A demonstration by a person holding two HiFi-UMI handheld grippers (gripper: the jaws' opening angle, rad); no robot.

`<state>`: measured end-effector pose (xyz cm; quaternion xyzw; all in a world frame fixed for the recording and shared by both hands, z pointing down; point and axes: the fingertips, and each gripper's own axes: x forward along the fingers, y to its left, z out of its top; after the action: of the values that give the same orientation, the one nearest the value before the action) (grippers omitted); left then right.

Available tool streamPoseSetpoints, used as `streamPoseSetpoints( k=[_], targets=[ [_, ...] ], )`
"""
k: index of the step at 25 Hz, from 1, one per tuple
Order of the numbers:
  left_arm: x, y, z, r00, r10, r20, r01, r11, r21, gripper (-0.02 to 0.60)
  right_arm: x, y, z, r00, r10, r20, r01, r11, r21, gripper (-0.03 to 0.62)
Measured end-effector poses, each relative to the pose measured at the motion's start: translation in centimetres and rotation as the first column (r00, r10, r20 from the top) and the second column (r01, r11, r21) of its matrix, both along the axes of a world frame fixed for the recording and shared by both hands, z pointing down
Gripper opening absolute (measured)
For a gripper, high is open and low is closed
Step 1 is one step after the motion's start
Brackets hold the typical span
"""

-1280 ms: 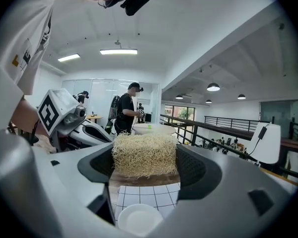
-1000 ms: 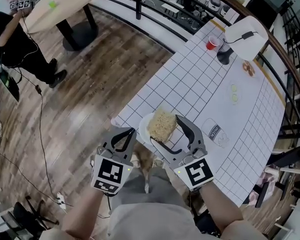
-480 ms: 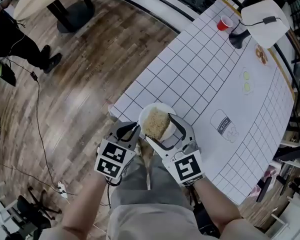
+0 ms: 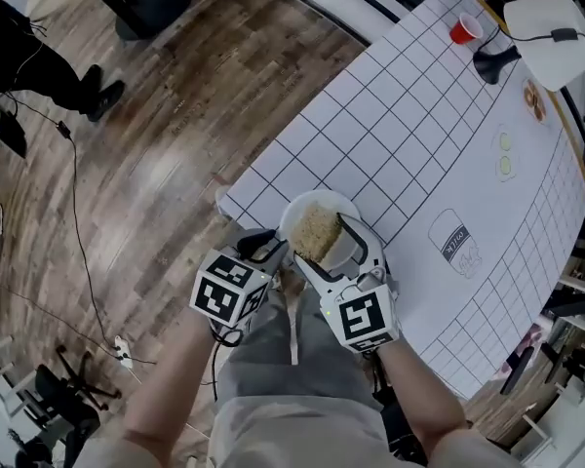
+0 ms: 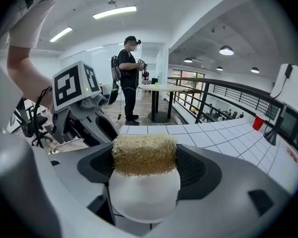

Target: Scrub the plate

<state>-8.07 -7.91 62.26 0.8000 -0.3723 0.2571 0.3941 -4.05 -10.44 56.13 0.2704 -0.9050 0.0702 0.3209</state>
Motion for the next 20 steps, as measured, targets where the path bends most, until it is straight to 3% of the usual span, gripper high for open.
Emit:
streamPoseSetpoints(
  k=[4, 13, 20],
  targets=[
    [0.4, 0.2, 0.8, 0.999, -0.025, -0.048, 0.022, 0.998, -0.058, 0.106, 0.5, 0.0, 2.0, 0.999, 0.01, -0.03, -0.011, 0.999, -0.034, 0.37],
    [0.5, -0.3, 1.1, 0.985, -0.1, -0.141, 0.08, 0.987, -0.141, 0.106, 1.3, 0.3, 4.2, 0.999, 0.038, 0.007, -0.037, 0.994, -0.099, 0.37],
    [0.3, -0.4, 0.9, 0.969, -0.144, -0.199, 0.11, 0.979, -0.172, 0.106, 2.2, 0.9, 5.9, 0.999, -0.022, -0.025, 0.02, 0.996, -0.086, 0.37]
  ],
)
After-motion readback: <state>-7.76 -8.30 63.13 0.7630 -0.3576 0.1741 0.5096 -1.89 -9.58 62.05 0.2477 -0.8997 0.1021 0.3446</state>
